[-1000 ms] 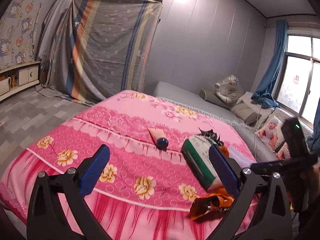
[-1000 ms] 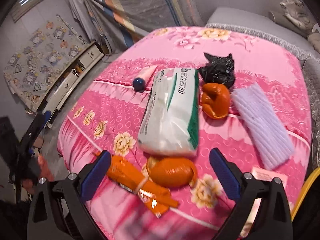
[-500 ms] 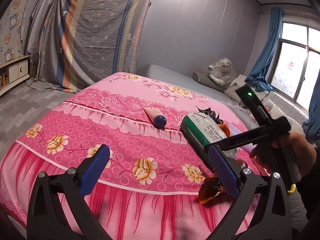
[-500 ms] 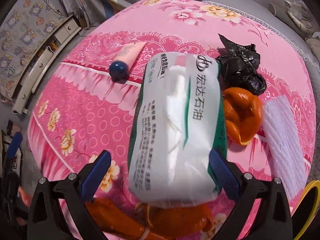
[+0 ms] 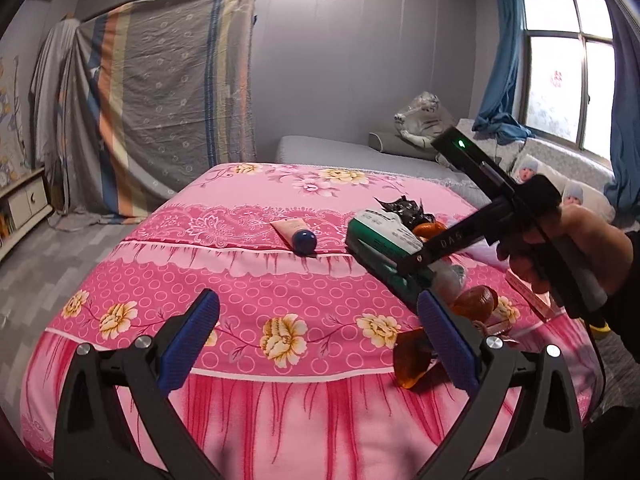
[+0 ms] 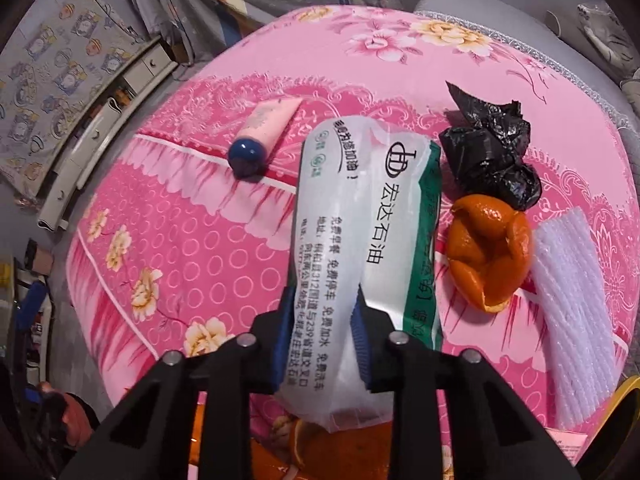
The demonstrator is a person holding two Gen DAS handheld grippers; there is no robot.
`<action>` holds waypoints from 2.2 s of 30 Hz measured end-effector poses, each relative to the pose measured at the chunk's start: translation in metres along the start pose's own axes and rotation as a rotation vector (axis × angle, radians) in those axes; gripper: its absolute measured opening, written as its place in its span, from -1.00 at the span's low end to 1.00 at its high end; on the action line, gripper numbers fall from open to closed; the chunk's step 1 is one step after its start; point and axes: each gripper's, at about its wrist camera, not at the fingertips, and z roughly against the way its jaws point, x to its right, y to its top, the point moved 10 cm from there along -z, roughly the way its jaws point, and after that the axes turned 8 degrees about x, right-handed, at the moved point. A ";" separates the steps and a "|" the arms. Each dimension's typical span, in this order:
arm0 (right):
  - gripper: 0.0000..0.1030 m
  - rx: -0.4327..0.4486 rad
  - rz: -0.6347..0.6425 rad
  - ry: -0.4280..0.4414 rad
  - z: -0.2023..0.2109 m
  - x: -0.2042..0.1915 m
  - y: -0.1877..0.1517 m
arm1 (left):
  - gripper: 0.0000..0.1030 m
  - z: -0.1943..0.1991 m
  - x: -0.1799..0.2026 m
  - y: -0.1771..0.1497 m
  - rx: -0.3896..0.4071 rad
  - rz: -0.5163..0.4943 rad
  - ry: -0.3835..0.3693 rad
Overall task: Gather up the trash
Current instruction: 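Grasp another white-green printed bag on the bed with the right tool, then grasp the pink box with the left tool while the right lifts the bag, then carry the pink box and printed bag over the yellow bin and open both tools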
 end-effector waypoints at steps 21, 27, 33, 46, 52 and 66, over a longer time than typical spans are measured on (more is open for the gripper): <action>-0.73 0.313 -0.187 0.271 0.146 0.029 0.026 | 0.84 -0.005 0.072 0.006 -0.092 -0.072 -0.226; -0.73 0.416 -0.227 0.226 0.205 0.066 0.015 | 0.84 -0.023 0.136 0.001 -0.157 -0.153 -0.371; -0.73 0.497 -0.290 0.146 0.252 0.117 -0.015 | 0.84 -0.057 0.215 -0.022 -0.330 -0.145 -0.512; -0.72 0.622 -0.366 0.091 0.317 0.169 -0.079 | 0.83 -0.132 0.320 -0.063 -0.580 -0.183 -0.480; -0.72 0.646 -0.379 0.105 0.328 0.173 -0.099 | 0.36 -0.157 0.309 -0.078 -0.645 -0.135 -0.399; -0.72 0.662 -0.340 0.118 0.332 0.146 -0.103 | -0.11 -0.086 0.265 -0.006 -0.368 -0.078 -0.425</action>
